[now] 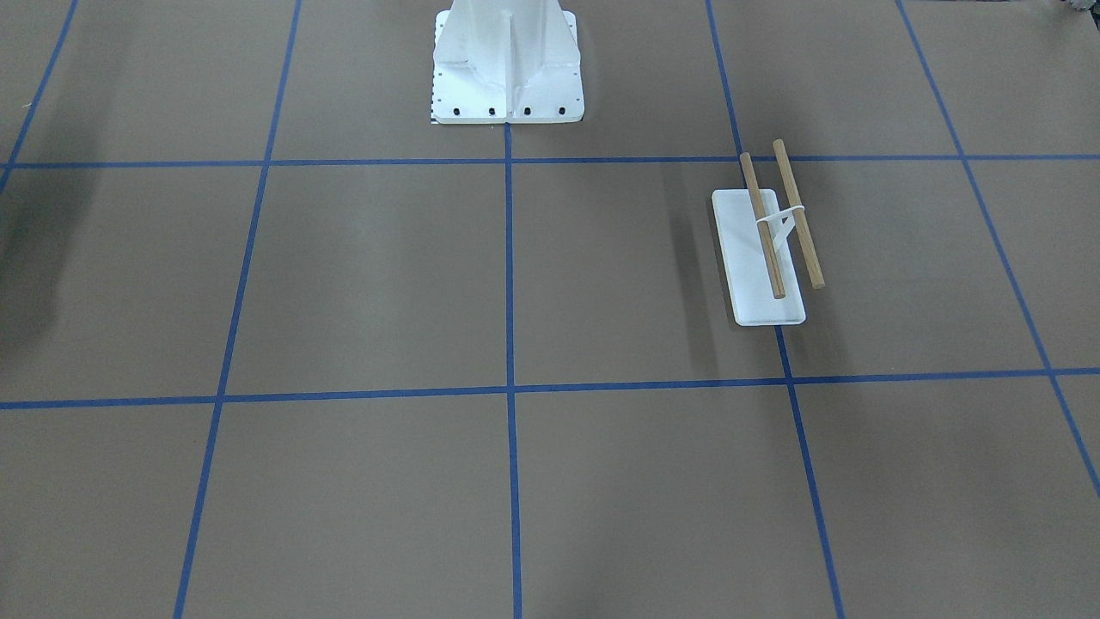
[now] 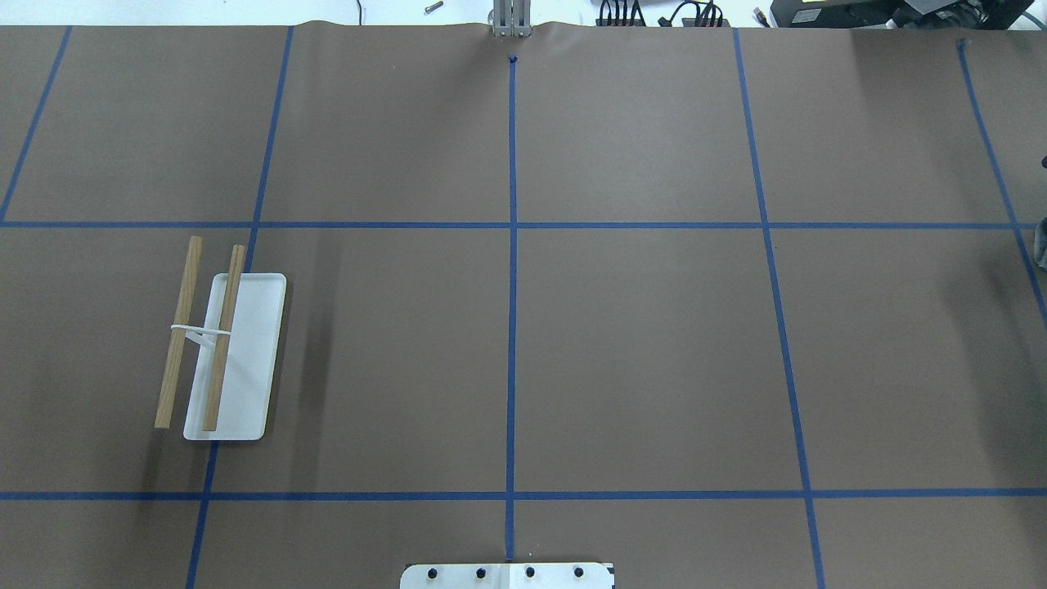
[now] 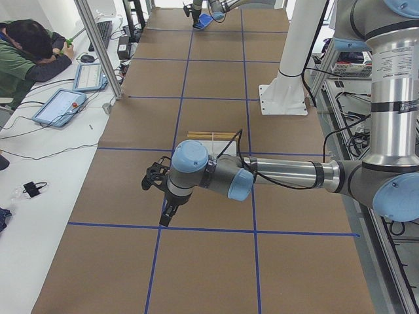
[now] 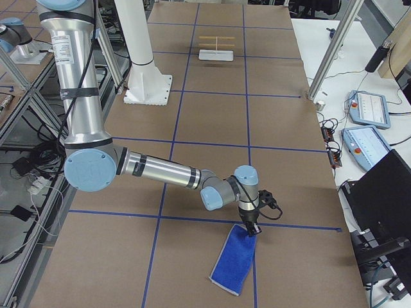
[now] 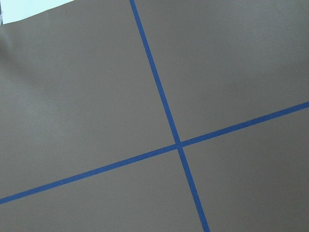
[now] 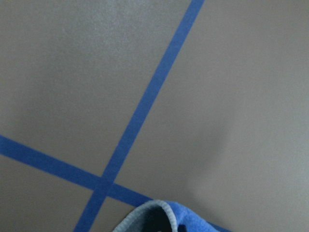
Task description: Hang towel on rack
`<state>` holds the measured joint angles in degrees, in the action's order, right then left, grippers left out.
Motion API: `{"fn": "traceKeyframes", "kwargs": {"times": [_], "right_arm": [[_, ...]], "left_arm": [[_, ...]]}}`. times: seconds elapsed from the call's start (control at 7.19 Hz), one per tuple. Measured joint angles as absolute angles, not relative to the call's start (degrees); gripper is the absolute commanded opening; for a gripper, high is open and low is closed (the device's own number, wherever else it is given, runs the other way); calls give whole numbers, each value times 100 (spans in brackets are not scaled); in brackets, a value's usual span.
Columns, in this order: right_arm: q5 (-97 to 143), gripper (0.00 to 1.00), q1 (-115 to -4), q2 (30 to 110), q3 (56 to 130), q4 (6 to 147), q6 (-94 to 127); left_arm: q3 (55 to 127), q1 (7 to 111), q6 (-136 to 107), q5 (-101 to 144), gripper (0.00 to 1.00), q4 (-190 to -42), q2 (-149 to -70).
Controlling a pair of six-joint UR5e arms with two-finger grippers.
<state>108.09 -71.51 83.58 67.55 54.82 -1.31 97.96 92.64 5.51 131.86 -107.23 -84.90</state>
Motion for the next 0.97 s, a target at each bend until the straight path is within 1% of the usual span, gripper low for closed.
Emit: {"fn": "traceKeyframes", "kwargs": {"times": [0.42,0.97], "right_arm": [[11241,0,-7590,8428,7295,5604,-161],[11713,0,-7727,8513,8490,5709,-187]], "left_arm": [[9793,9259,472,13186,99,-10723,-8495],[9878,9252,442,13344,99,-10843,-8516]]}}
